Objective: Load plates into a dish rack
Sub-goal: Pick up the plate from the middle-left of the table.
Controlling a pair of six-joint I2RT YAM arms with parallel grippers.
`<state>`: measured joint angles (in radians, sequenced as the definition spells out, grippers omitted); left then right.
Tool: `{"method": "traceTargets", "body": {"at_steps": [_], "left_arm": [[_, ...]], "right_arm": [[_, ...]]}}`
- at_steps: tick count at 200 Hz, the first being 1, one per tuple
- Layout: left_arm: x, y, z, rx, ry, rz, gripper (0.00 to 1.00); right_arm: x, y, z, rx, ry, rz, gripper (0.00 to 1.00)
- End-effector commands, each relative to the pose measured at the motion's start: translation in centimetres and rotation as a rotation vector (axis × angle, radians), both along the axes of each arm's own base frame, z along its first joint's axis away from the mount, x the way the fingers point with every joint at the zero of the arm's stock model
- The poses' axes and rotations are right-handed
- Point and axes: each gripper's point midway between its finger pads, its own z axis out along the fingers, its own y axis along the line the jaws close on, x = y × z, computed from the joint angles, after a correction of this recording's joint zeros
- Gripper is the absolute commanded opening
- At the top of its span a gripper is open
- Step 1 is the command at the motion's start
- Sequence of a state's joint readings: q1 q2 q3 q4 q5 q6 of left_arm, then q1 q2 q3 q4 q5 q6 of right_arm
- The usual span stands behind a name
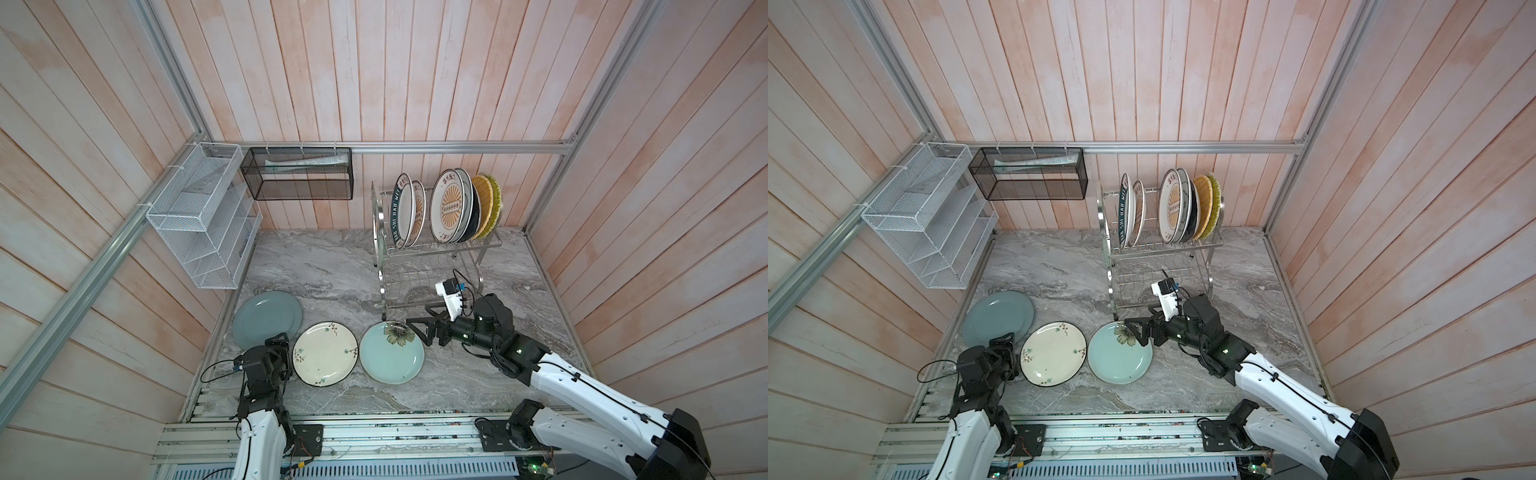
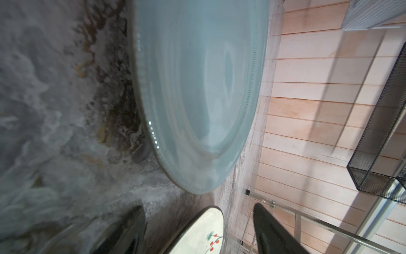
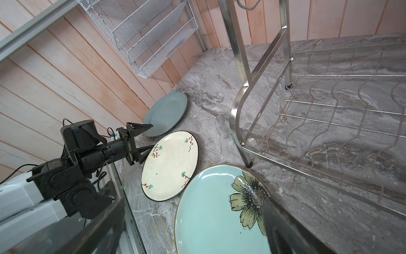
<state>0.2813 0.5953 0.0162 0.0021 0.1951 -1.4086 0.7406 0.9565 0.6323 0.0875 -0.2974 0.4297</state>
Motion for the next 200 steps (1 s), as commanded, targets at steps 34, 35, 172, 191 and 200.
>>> {"method": "traceTargets", "body": {"at_steps": [34,35,172,191,200], "left_arm": [[-1.5,1.8,-2.9,-0.048,0.028,0.174,0.7],[-1.6,1.8,-3.0,-0.049,0.028,0.176,0.7],[-1.2,3.1,-5.1,-0.076,0.097,0.268,0.37],[-1.2,3.3,-5.1,-0.073,0.096,0.281,0.26],[-1.2,3.4,-5.0,-0.07,0.093,0.286,0.22]], "right_arm": [[-0.3,-0.2,0.3,0.04,0.01,-0.001,0.98],[-0.3,-0.2,0.3,0.039,0.011,-0.001,0.98],[-1.0,-0.7,-0.3,0.064,0.055,-0.014,0.98],[-0.9,-0.9,-0.2,0.066,0.056,-0.021,0.98],[-1.0,-0.9,-0.2,0.067,0.059,-0.022,0.98]]}}
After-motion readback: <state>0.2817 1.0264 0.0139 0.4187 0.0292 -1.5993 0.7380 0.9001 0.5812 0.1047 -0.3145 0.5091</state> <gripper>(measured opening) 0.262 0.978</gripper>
